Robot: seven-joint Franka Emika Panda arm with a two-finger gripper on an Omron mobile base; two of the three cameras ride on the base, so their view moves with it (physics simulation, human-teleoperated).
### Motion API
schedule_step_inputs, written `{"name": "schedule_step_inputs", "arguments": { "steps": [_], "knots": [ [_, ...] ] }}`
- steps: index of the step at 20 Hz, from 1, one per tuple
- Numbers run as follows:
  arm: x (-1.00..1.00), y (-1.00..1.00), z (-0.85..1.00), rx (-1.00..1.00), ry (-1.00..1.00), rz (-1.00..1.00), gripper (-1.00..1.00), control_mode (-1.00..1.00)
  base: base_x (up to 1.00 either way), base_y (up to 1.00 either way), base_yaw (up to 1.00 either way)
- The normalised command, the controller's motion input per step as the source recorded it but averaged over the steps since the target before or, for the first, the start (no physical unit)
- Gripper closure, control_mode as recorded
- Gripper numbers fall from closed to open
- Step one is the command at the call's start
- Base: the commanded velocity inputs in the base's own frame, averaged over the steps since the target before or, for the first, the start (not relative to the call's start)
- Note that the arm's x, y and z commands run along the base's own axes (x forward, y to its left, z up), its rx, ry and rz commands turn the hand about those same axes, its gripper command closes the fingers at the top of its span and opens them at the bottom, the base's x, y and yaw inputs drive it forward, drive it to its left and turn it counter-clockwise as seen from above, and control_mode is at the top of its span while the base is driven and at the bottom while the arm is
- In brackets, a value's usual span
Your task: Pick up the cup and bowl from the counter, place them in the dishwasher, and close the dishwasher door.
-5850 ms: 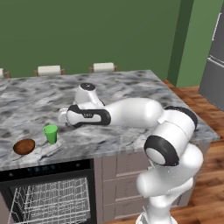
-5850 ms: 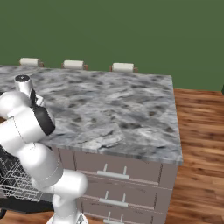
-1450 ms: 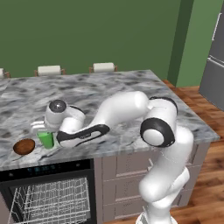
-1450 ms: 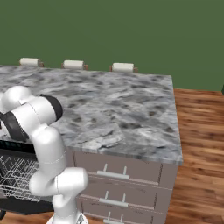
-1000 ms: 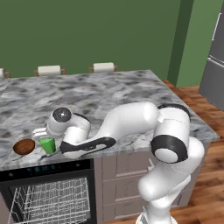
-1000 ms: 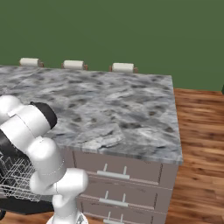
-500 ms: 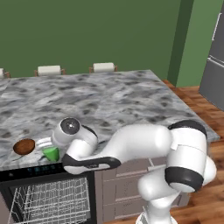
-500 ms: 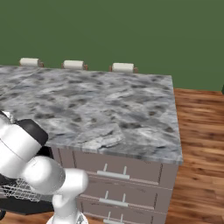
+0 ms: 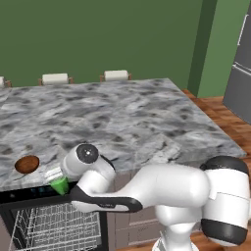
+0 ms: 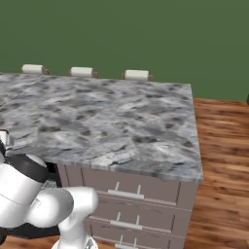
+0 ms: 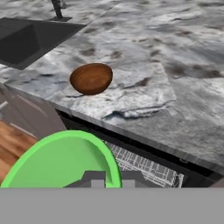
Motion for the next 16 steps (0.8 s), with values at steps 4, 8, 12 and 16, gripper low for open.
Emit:
{"name": "schedule_step_inputs", "arguments": {
  "steps": [4,8,12,16],
  "knots": [
    [-0.21,0.0,0.01,-0.12,-0.01,0.17,1.0,-1.0,0.0,0.0,0.0],
    [-0.16,0.0,0.04,-0.17,0.0,0.17,1.0,-1.0,0.0,0.0,0.0],
    [-0.3,0.0,0.0,-0.18,-0.01,0.16,1.0,-1.0,0.0,0.0,0.0],
    [-0.32,0.0,0.0,-0.21,-0.03,0.14,1.0,-1.0,0.0,0.0,0.0]
  ]
}}
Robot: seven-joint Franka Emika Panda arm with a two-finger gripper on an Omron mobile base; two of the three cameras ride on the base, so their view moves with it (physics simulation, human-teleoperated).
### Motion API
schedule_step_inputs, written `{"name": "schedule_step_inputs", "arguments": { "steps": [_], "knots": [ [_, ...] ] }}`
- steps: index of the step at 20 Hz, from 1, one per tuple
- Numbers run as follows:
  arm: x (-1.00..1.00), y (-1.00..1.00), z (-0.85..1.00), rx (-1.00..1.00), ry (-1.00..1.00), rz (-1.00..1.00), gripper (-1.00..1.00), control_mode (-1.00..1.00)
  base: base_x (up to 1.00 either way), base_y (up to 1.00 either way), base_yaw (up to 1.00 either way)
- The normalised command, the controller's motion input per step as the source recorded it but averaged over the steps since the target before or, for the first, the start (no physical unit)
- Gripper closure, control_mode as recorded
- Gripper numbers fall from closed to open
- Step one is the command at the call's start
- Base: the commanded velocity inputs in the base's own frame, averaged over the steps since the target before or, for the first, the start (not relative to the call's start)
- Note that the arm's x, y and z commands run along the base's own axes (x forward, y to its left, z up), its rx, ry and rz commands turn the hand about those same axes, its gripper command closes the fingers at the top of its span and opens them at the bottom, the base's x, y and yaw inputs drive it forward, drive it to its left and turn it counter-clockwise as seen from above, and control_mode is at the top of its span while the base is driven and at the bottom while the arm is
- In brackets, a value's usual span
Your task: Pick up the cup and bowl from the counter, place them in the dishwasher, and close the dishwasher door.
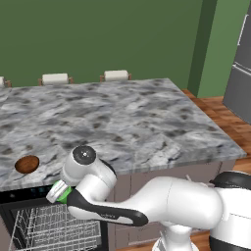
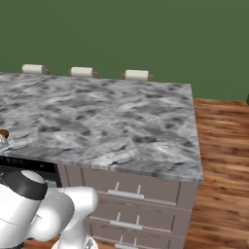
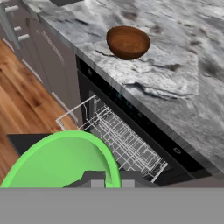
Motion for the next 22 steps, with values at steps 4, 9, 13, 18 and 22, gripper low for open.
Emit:
{"name": "schedule_step_inputs", "arguments": {
  "steps": [4,9,13,18,22],
  "knots": [
    [-0.17,0.0,0.0,-0.2,-0.04,0.14,1.0,-1.0,0.0,0.0,0.0],
    [-0.01,0.0,-0.15,-0.12,-0.02,0.12,1.0,-1.0,0.0,0.0,0.0],
    [0.0,0.0,-0.28,-0.09,-0.02,0.13,1.0,-1.0,0.0,0.0,0.0],
    [0.0,0.0,-0.35,-0.09,-0.01,0.13,1.0,-1.0,0.0,0.0,0.0],
    [0.0,0.0,-0.4,-0.08,0.0,0.12,1.0,-1.0,0.0,0.0,0.0]
  ]
}}
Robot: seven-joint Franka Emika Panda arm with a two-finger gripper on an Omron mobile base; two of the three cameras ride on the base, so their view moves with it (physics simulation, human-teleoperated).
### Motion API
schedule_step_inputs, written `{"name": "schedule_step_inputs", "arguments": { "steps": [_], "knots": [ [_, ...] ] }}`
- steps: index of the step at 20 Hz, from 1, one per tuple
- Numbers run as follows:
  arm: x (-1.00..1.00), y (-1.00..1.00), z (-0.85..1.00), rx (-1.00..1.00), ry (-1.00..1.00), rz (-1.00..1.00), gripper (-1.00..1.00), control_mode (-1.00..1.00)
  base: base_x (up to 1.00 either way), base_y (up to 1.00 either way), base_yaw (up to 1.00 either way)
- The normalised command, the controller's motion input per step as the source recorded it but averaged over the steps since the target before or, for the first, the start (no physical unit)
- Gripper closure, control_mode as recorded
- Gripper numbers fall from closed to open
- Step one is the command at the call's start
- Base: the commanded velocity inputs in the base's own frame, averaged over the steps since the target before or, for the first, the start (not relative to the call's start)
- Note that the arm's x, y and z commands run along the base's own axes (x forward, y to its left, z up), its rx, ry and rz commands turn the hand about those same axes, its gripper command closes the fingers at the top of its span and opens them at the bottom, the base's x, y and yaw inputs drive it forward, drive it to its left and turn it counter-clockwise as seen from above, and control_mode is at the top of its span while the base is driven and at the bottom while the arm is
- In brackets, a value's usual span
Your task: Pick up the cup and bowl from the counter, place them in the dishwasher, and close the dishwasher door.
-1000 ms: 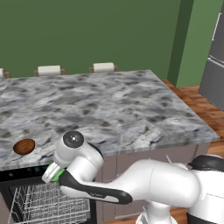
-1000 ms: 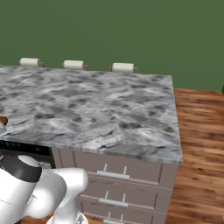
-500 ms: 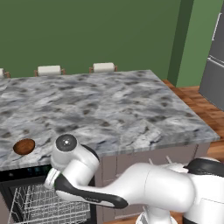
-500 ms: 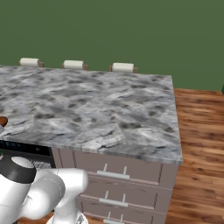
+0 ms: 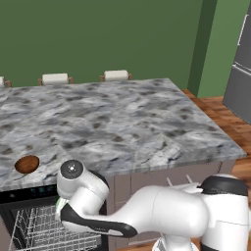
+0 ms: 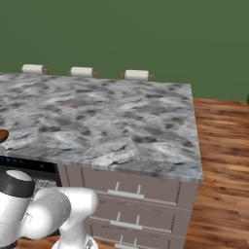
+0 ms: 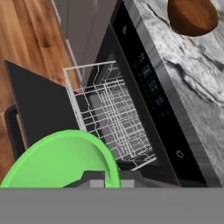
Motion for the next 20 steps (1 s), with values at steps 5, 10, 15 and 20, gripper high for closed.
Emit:
{"name": "schedule_step_inputs", "arguments": {
  "steps": [5,10,15,20],
  "knots": [
    [0.08,0.0,-0.42,-0.06,0.0,0.05,1.0,-1.0,0.0,0.0,0.0],
    [0.13,0.03,-0.47,-0.04,0.0,0.03,1.0,-1.0,0.0,0.0,0.0],
    [0.16,0.14,-0.46,-0.01,0.0,0.03,1.0,-1.0,0.0,0.0,0.0],
    [0.12,0.2,-0.42,-0.01,0.0,0.03,1.0,-1.0,0.0,0.0,0.0]
  ]
}}
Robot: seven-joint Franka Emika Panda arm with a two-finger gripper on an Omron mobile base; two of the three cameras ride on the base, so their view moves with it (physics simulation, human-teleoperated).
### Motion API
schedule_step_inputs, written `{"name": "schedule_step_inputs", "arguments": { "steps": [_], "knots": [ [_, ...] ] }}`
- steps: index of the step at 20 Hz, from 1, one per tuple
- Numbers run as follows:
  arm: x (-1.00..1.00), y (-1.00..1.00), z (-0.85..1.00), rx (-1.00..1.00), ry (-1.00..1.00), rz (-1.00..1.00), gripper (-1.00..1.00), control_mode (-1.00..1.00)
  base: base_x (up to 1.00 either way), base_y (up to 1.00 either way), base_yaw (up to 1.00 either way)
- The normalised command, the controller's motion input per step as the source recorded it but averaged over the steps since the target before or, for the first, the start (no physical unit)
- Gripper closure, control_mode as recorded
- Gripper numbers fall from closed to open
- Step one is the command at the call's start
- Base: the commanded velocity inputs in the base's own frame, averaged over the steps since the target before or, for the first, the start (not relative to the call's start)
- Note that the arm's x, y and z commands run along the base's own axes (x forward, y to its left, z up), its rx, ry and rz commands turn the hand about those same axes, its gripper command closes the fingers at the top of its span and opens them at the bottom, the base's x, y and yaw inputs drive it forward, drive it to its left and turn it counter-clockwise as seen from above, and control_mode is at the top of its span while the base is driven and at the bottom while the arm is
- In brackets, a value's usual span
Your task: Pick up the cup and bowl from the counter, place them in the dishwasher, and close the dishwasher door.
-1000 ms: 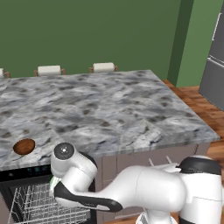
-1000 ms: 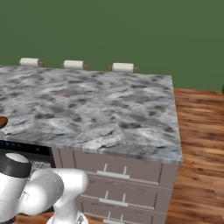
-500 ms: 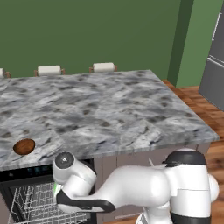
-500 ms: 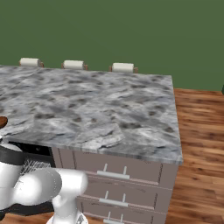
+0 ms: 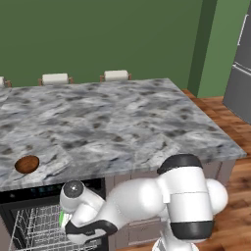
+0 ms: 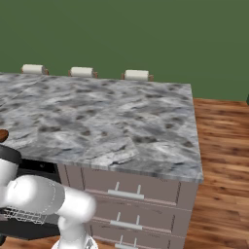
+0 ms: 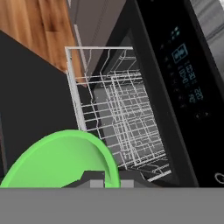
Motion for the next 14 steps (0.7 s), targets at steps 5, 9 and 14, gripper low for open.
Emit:
{"name": "schedule_step_inputs", "arguments": {
  "steps": [5,9,14],
  "knots": [
    [0.08,0.19,-0.35,-0.03,0.0,0.03,1.0,-1.0,0.0,0.0,0.0],
    [0.08,0.16,-0.23,0.0,0.0,0.01,1.0,-1.0,0.0,0.0,0.0],
    [0.09,0.11,-0.23,0.0,0.0,0.01,1.0,-1.0,0.0,0.0,0.0]
  ]
}}
